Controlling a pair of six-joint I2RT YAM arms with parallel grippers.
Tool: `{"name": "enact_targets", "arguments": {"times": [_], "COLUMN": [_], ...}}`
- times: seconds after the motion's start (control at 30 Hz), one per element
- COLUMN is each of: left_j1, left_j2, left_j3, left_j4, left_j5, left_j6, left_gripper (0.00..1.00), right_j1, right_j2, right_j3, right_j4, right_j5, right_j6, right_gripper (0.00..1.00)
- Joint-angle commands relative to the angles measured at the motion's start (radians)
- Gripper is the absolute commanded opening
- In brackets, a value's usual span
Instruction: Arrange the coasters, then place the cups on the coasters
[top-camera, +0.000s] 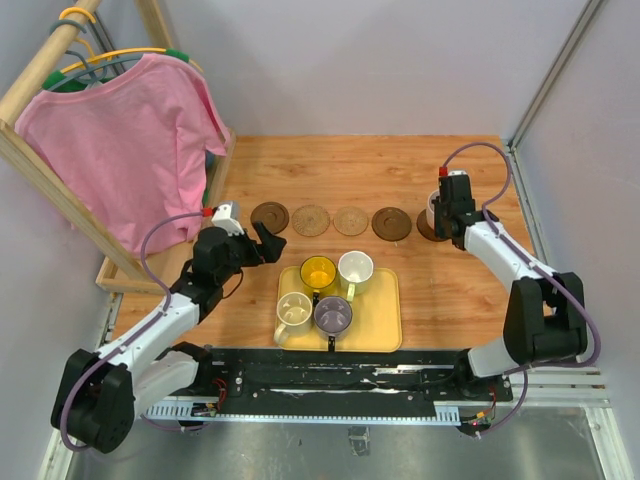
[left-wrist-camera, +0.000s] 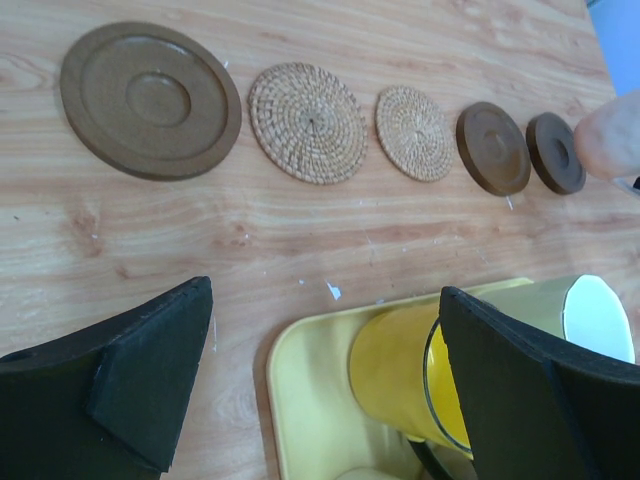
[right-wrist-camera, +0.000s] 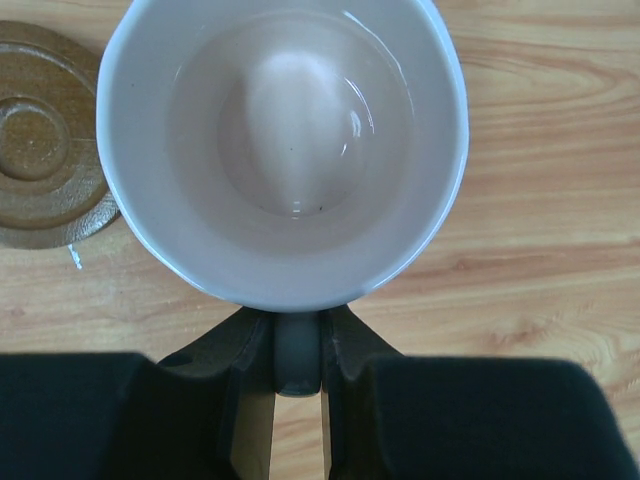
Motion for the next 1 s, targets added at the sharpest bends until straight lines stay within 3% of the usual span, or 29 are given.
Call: {"name": "enact_targets", "arguments": {"times": [0.0, 0.33, 0.97], "left_j1": [-0.009, -0.01, -0.01], "left_j2": [0.01, 0.108, 0.107], "left_j3": [0.05, 0.093, 0.093], "left_j4": [-0.005, 0.022, -0.002], "left_j5": [-0.055, -0.046, -0.033], "left_j6": [0.02, 0.006, 0.015], "left_gripper": [1.0, 1.0, 1.0], "right_j1": [-0.041, -0.065, -0.096], "right_j2": [0.037, 0.114, 0.098], "right_j3": [0.07, 0.109, 0.006], "right_j4": [0.128, 0.12, 0.145], "right_j5": [-0.029, -0.055, -0.143], "right_j6": [-0.065, -0.063, 0.0], "right_gripper": [0.01, 0.01, 0.01]}}
